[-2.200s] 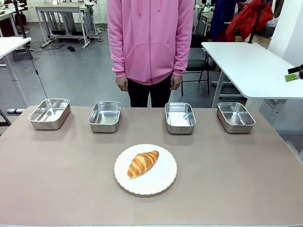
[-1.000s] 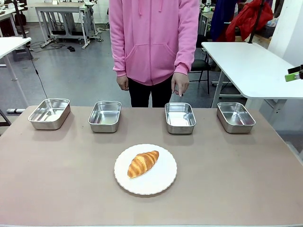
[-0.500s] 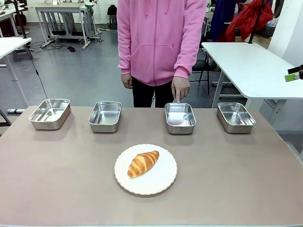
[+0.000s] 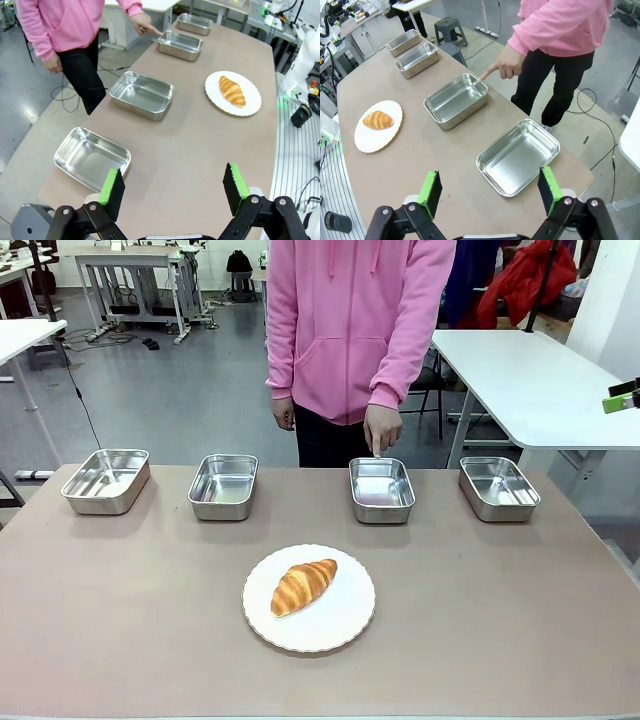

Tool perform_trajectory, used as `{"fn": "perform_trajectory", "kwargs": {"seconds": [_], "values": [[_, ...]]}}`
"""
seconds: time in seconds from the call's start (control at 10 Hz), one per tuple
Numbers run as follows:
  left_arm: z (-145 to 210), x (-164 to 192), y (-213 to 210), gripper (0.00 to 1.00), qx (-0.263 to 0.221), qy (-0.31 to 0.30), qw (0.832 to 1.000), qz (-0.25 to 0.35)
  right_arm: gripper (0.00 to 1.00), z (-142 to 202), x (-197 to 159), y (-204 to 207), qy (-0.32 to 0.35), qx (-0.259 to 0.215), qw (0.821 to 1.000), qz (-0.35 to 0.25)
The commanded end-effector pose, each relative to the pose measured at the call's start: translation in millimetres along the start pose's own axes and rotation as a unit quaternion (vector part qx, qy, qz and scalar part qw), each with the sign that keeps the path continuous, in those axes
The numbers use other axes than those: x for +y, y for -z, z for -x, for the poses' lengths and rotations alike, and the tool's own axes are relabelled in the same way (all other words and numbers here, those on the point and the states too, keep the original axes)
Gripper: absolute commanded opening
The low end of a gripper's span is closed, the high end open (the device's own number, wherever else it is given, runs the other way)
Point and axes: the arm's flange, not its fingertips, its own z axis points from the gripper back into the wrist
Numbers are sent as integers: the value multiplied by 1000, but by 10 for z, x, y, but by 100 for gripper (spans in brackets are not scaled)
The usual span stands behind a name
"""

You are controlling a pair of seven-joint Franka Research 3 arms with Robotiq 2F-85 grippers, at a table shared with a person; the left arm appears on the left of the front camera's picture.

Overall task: Place the bread in the container.
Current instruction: Place the Butter Roll into the Airtight Container indicated by the human.

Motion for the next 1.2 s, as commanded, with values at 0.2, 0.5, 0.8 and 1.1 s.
{"fn": "perform_trajectory", "kwargs": {"seconds": [0.2,0.5,0.8,1.1], "values": [[7,-4,-17,100,-2,8,1000,-1,100,-1,8,14,-1,-1,1000,2],[7,-4,-17,100,-2,8,1000,-1,100,0,0,0,0,0,1000,0],[7,-4,-17,100,-2,8,1000,-1,100,-672,412,523,-11,57,998,13],[7,-4,-17,100,-2,8,1000,-1,100,-1223,1066,1320,9,108,994,34]]}}
